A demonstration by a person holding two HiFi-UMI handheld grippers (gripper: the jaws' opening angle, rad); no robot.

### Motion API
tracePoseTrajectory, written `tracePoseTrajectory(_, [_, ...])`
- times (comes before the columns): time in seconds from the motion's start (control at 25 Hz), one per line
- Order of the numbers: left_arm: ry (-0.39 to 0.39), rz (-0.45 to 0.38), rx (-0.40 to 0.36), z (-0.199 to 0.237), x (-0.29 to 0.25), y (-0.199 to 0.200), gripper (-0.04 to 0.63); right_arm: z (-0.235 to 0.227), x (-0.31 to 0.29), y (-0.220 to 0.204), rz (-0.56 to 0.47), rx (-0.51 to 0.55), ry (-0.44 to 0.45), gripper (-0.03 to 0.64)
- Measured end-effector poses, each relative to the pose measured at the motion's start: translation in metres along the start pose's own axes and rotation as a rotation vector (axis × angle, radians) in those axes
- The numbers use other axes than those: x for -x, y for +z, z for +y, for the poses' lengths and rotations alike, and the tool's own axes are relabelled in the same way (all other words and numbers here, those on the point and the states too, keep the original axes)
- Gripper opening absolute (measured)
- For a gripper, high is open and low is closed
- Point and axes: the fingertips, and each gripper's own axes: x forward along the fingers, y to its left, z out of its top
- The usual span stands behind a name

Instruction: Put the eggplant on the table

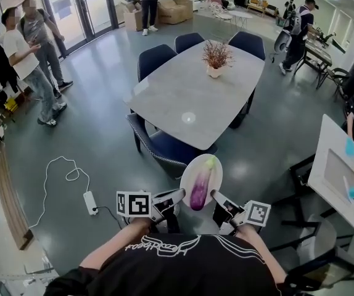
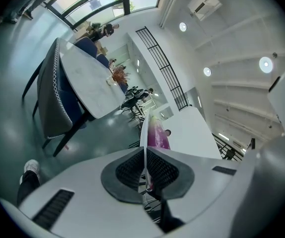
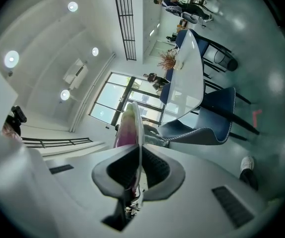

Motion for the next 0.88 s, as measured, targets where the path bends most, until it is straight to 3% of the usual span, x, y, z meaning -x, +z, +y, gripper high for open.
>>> tracePoseTrajectory(0.88, [-0.011,0.045,0.05,0.101,-0.053,0.207,0.021,-0.052,-0.179,0.138,-0.027,-0.032,-0.07,0.02])
